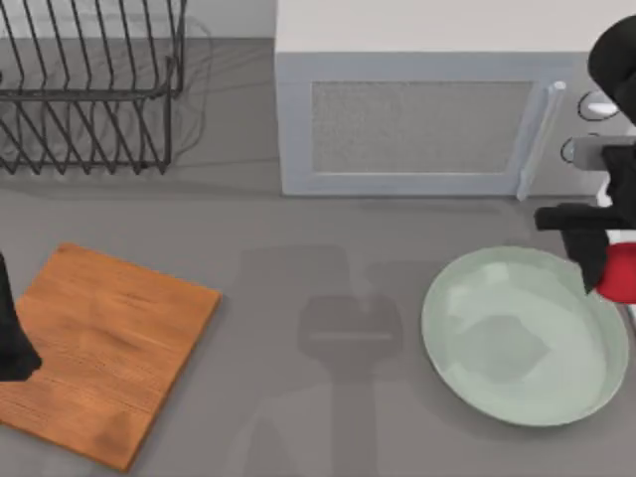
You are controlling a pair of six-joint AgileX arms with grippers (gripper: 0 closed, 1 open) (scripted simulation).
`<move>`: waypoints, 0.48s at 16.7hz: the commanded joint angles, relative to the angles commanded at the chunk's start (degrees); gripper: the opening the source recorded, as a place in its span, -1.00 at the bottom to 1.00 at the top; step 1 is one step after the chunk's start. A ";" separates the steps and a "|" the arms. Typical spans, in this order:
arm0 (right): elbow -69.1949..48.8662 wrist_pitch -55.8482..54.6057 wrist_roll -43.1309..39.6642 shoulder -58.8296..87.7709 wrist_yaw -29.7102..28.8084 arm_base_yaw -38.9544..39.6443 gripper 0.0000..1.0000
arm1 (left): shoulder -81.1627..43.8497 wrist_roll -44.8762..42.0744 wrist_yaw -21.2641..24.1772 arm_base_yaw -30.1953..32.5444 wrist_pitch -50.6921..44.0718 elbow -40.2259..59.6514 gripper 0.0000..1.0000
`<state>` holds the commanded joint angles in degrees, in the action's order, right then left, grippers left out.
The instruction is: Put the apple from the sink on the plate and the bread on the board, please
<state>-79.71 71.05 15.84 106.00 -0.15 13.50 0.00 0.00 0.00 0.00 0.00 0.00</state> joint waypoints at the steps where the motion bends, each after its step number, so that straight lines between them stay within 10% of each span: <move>1: -0.23 0.05 2.01 -0.71 0.00 2.26 -1.00 | 0.00 0.00 0.00 0.00 0.00 0.00 1.00; 8: -2.88 -1.27 9.54 -3.19 0.13 11.11 -1.00 | 0.00 0.00 0.00 0.00 0.00 0.00 1.00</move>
<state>-82.59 69.78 25.38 102.81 -0.02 24.61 0.00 0.00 0.00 0.00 0.00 0.00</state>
